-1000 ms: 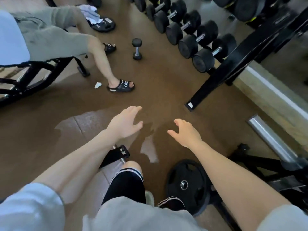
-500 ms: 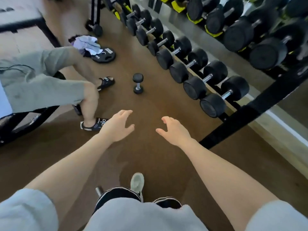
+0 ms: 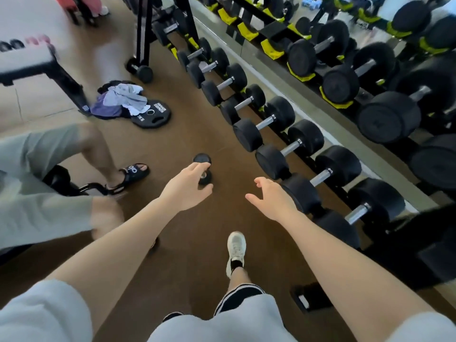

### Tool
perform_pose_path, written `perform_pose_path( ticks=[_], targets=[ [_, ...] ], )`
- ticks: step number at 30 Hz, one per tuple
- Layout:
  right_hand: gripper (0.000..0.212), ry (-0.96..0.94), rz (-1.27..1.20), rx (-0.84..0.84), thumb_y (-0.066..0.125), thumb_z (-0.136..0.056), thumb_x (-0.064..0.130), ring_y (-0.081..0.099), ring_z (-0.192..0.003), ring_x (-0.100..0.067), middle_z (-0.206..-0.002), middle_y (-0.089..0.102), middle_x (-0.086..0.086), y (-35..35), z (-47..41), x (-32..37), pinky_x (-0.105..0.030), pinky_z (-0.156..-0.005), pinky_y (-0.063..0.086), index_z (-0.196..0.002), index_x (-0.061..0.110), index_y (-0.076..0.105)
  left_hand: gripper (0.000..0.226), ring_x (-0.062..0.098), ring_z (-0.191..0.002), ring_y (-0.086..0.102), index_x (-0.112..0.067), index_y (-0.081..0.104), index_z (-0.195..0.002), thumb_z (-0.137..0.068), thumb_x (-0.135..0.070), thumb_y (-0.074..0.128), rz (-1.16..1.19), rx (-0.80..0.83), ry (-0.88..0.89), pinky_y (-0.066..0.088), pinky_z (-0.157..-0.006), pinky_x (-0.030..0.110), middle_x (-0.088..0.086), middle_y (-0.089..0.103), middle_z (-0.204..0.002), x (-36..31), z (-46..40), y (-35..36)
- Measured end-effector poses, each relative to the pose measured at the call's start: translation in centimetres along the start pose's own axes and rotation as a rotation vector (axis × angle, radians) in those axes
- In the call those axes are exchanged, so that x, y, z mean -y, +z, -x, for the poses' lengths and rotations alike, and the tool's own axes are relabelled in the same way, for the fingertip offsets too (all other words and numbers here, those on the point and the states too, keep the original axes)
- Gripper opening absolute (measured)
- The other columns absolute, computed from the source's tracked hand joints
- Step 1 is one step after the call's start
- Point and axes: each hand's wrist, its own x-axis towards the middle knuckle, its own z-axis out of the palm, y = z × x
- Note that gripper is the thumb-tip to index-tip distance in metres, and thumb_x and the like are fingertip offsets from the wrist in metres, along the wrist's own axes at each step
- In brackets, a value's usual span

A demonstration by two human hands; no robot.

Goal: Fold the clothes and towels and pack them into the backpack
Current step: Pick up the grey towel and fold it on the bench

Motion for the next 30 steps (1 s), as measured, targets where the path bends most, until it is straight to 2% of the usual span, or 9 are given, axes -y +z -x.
perform_pose_path(
  ticks=[6, 10, 12, 17, 21, 30],
  targets=[
    [0.057, -0.024, 0.035, 0.101, 0.050, -0.091, 0.049, 0.045, -0.129, -0.023, -0.145, 0.042, 0.000, -6.3, -15.1, -1.1, -0.040, -0.099, 0.046, -0.140, 0.024, 0.034, 0.057, 0.018, -0.121, 0.048, -0.021, 0.032, -0.141, -0.090, -0.032, 0.054, 0.009, 0.024, -0.143, 0.045, -0.096, 0.034, -0.002, 0.040, -0.141, 0.8, -14.1, -2.5],
    [0.057, -0.134, 0.082, 0.156, 0.050, -0.091, 0.048, 0.045, -0.128, -0.022, -0.144, 0.043, 0.001, -9.1, -23.5, 1.7, -0.039, -0.098, 0.046, -0.140, 0.023, 0.034, 0.057, 0.016, -0.111, 0.052, -0.021, 0.030, -0.142, -0.091, -0.031, 0.053, 0.030, -0.048, -0.264, 0.046, -0.094, 0.035, -0.001, 0.040, -0.140, 3.0, -19.4, -5.7],
    [0.058, -0.207, 0.098, 0.205, 0.050, -0.091, 0.047, 0.044, -0.129, -0.022, -0.145, 0.042, 0.001, -9.5, -27.3, 3.8, -0.039, -0.099, 0.046, -0.141, 0.023, 0.034, 0.057, 0.017, -0.113, 0.050, -0.020, 0.030, -0.142, -0.091, -0.031, 0.053, 0.032, -0.079, -0.337, 0.045, -0.094, 0.032, -0.001, 0.041, -0.138, 5.1, -21.3, -7.1],
    [0.059, -0.392, 0.135, 0.298, 0.050, -0.092, 0.045, 0.044, -0.128, -0.021, -0.143, 0.044, -0.001, -8.7, -36.8, 10.4, -0.040, -0.098, 0.047, -0.142, 0.019, 0.033, 0.056, 0.021, -0.117, 0.050, -0.015, 0.035, -0.140, -0.089, -0.027, 0.054, 0.074, -0.204, -0.503, 0.040, -0.098, 0.033, 0.003, 0.044, -0.138, 12.0, -26.3, -10.3],
    [0.059, -0.466, 0.168, 0.335, 0.050, -0.091, 0.046, 0.047, -0.126, -0.021, -0.142, 0.045, -0.001, -7.3, -45.4, 15.8, -0.038, -0.098, 0.047, -0.141, 0.020, 0.033, 0.058, 0.022, -0.122, 0.046, -0.016, 0.032, -0.142, -0.090, -0.028, 0.055, 0.093, -0.218, -0.546, 0.038, -0.099, 0.033, 0.003, 0.041, -0.141, 18.8, -32.1, -13.3],
    [0.055, -0.357, 0.107, 0.380, 0.051, -0.091, 0.045, 0.050, -0.121, -0.020, -0.136, 0.050, 0.000, -10.1, -67.3, 29.7, -0.039, -0.096, 0.048, -0.137, 0.020, 0.036, 0.059, 0.020, -0.119, 0.048, -0.015, 0.030, -0.142, -0.090, -0.030, 0.053, 0.161, -0.146, -0.575, 0.043, -0.096, 0.035, 0.003, 0.044, -0.139, 33.4, -48.4, -25.4]
  ],
)
